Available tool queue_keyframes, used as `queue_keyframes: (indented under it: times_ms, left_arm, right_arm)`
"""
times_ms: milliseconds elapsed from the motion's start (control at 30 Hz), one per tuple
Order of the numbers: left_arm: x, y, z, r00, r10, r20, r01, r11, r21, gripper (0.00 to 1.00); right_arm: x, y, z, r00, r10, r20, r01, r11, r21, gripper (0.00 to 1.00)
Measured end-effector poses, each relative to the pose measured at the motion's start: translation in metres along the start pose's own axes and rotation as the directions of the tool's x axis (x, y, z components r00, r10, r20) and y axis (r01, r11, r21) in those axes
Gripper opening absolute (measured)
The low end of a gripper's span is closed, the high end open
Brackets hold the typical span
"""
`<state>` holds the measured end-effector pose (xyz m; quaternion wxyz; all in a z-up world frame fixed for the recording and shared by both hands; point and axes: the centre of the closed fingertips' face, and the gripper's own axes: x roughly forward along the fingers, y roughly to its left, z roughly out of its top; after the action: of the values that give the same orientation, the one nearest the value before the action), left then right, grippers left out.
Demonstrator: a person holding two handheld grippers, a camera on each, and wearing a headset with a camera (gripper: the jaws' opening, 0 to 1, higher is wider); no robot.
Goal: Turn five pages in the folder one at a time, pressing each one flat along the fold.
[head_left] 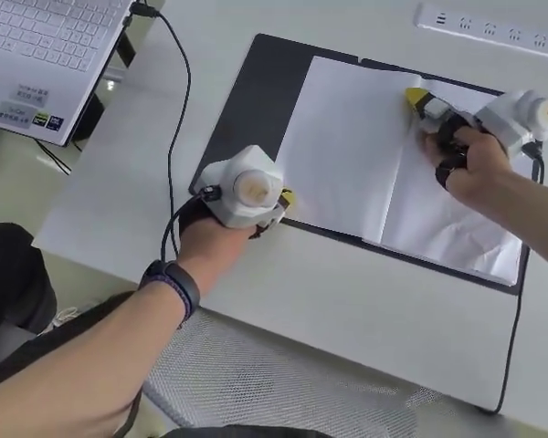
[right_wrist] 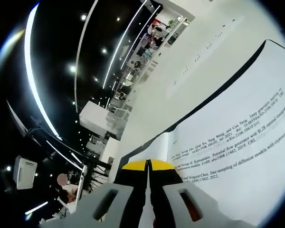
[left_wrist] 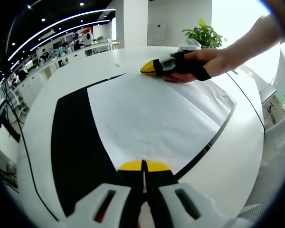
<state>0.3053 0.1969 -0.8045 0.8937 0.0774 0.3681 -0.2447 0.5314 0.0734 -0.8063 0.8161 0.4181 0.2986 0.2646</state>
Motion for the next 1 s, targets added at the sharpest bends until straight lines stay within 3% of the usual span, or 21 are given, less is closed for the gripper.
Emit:
queue_keyframes:
  times_ms: [500, 733, 1000]
  left_arm:
    - [0.002, 0.001, 0.0, 1.0, 0.002, 0.006, -0.002, 1.0, 0.001, 0.0]
    - [0.003, 0.002, 0.0, 1.0, 0.0, 0.004, 0.0, 1.0, -0.009, 0.0]
    - [0.004, 0.002, 0.0, 0.9999, 0.006, 0.009, -0.006, 1.0, -0.022, 0.0]
  right_arm:
    - [0.022, -0.009, 0.029, 0.9935, -0.046, 0.104, 0.043, 0.998, 0.038, 0.0]
    - [0.02, -0.005, 0.027, 0.9935, -0.039, 0.107, 0.035, 0.999, 0.034, 0.0]
    - [0.011, 0.004, 0.015, 0.9984, -0.019, 0.053, 0.019, 1.0, -0.012, 0.0]
